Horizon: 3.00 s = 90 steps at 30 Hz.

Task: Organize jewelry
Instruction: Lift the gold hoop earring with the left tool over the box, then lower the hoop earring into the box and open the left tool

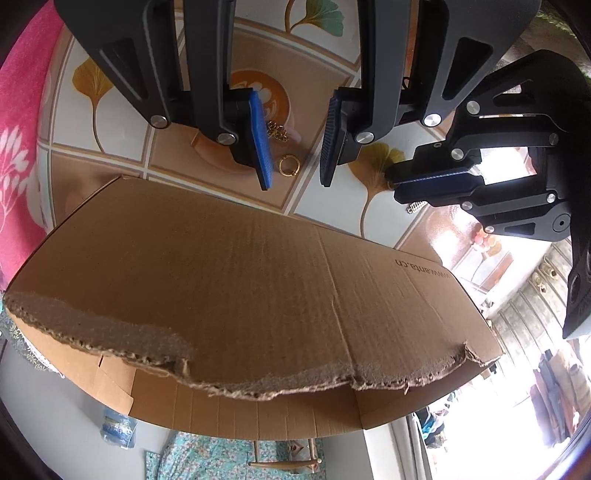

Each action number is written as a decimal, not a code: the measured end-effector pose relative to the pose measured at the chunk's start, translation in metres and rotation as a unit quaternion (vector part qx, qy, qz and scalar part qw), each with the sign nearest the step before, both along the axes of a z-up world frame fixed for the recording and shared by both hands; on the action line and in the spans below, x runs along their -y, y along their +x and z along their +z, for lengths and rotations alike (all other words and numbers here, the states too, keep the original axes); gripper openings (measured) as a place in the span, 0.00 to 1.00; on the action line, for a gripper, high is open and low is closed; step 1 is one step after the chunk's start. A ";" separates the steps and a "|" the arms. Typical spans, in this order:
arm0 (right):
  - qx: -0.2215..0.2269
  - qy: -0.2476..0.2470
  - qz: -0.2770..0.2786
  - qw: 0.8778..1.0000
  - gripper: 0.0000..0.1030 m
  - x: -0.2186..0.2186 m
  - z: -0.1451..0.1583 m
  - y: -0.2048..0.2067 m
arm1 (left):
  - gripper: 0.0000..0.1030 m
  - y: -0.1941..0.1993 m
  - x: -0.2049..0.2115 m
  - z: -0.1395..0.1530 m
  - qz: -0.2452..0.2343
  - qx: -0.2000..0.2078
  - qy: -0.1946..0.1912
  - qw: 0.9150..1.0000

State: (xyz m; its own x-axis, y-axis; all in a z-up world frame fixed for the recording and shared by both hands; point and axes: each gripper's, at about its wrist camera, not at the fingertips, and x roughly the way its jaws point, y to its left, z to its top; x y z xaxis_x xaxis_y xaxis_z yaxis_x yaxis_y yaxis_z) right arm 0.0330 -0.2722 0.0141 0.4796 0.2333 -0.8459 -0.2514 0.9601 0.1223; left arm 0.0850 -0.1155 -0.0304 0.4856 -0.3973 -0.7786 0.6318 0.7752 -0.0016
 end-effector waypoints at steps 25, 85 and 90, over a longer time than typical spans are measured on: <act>0.009 0.006 -0.005 1.000 0.11 0.008 0.004 -0.004 | 0.10 -0.002 -0.005 0.001 0.003 -0.003 -0.008 1.000; -0.123 0.043 0.116 0.985 0.12 0.037 0.048 0.143 | 0.23 0.249 0.057 0.014 0.025 -0.328 -0.012 0.944; -0.107 0.066 0.092 0.988 0.22 0.053 0.062 0.144 | 0.30 0.249 0.055 0.017 0.038 -0.326 -0.022 0.944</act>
State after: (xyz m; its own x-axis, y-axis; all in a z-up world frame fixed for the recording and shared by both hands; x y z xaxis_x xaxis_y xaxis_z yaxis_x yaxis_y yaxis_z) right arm 0.1768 -0.3252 0.0764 0.2317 0.4155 -0.8796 -0.3743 0.8726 0.3137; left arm 0.3337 -0.1702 -0.0137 -0.0626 -0.4202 -0.9053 0.4288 0.8077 -0.4046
